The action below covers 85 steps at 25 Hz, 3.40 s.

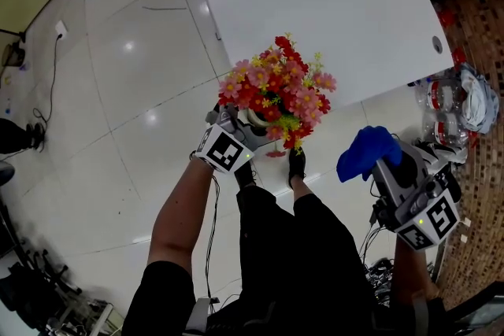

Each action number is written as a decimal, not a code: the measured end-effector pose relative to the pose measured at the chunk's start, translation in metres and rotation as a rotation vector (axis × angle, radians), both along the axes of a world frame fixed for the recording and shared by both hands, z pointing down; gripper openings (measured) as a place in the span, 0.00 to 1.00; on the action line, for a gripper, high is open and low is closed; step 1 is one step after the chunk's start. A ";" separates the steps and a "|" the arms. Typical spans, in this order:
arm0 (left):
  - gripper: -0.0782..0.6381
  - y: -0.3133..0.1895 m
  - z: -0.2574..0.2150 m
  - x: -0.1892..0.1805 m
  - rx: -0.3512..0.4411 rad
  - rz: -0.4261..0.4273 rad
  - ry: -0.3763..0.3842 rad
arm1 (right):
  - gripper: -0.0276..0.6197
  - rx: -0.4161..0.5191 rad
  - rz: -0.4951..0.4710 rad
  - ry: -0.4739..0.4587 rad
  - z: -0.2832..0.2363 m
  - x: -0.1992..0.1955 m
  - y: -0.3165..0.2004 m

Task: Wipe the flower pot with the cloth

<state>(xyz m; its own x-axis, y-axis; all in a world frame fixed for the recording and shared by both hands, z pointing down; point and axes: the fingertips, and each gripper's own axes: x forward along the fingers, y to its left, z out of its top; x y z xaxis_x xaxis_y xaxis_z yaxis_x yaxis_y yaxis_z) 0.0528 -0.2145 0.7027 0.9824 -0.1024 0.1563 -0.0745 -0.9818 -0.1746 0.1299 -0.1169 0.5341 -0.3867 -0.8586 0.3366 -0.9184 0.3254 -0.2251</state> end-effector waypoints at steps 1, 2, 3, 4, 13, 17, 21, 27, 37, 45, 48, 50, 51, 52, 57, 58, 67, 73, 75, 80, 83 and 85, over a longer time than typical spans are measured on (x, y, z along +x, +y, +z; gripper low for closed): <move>0.92 0.000 0.001 0.002 -0.003 -0.003 -0.008 | 0.15 0.002 -0.005 0.006 -0.001 0.002 0.001; 0.92 0.000 0.002 0.003 -0.004 -0.004 -0.016 | 0.15 0.005 -0.009 0.012 -0.002 0.004 0.001; 0.92 -0.001 0.003 0.003 -0.008 -0.004 -0.020 | 0.15 0.008 -0.010 0.017 -0.003 0.005 0.001; 0.92 -0.003 0.003 0.002 -0.018 -0.008 -0.018 | 0.15 0.009 -0.008 0.021 -0.005 0.006 0.002; 0.92 -0.025 -0.059 -0.026 -0.129 -0.088 0.082 | 0.15 0.056 0.007 0.018 -0.040 -0.006 -0.004; 0.92 -0.034 -0.123 -0.037 -0.207 -0.153 0.143 | 0.15 0.114 -0.008 -0.009 -0.073 -0.008 -0.007; 0.92 -0.032 -0.201 -0.036 -0.175 -0.191 0.144 | 0.15 0.195 -0.015 -0.033 -0.115 0.008 -0.009; 0.92 -0.024 -0.327 -0.050 -0.168 -0.236 0.233 | 0.15 0.353 -0.108 -0.058 -0.205 0.001 -0.019; 0.92 0.001 -0.421 -0.060 -0.119 -0.292 0.220 | 0.15 0.437 -0.412 -0.064 -0.298 -0.070 -0.017; 0.92 0.017 -0.440 -0.057 -0.120 -0.331 0.241 | 0.15 0.440 -0.560 0.062 -0.310 -0.116 -0.010; 0.92 0.027 -0.453 -0.057 -0.081 -0.294 0.295 | 0.15 0.449 -0.595 0.077 -0.320 -0.116 -0.009; 0.92 0.031 -0.463 -0.055 -0.057 -0.274 0.331 | 0.15 0.455 -0.613 0.080 -0.330 -0.112 -0.008; 0.92 0.031 -0.465 -0.054 -0.053 -0.272 0.337 | 0.15 0.456 -0.614 0.095 -0.332 -0.109 -0.009; 0.92 0.031 -0.467 -0.053 -0.051 -0.270 0.341 | 0.15 0.456 -0.619 0.108 -0.334 -0.107 -0.010; 0.92 0.040 -0.476 -0.059 -0.049 -0.267 0.378 | 0.15 0.455 -0.656 0.101 -0.345 -0.105 -0.009; 0.92 0.041 -0.478 -0.061 -0.049 -0.270 0.382 | 0.15 0.453 -0.655 0.096 -0.347 -0.104 -0.011; 0.92 0.073 -0.492 -0.069 -0.032 -0.249 0.396 | 0.15 0.416 -0.600 0.052 -0.354 -0.089 -0.038; 0.92 0.071 -0.481 -0.074 -0.076 -0.207 0.399 | 0.15 0.486 -0.564 0.039 -0.357 -0.071 -0.017; 0.92 0.065 -0.476 -0.076 -0.077 -0.204 0.380 | 0.15 0.500 -0.593 0.051 -0.353 -0.074 -0.001; 0.92 0.061 -0.482 -0.078 -0.067 -0.139 0.383 | 0.15 0.486 -0.638 0.118 -0.347 -0.111 0.003; 0.92 0.072 -0.485 -0.075 -0.081 -0.069 0.397 | 0.15 0.488 -0.599 0.142 -0.351 -0.108 -0.006; 0.92 0.077 -0.488 -0.074 -0.074 -0.024 0.395 | 0.15 0.492 -0.578 0.156 -0.355 -0.104 -0.017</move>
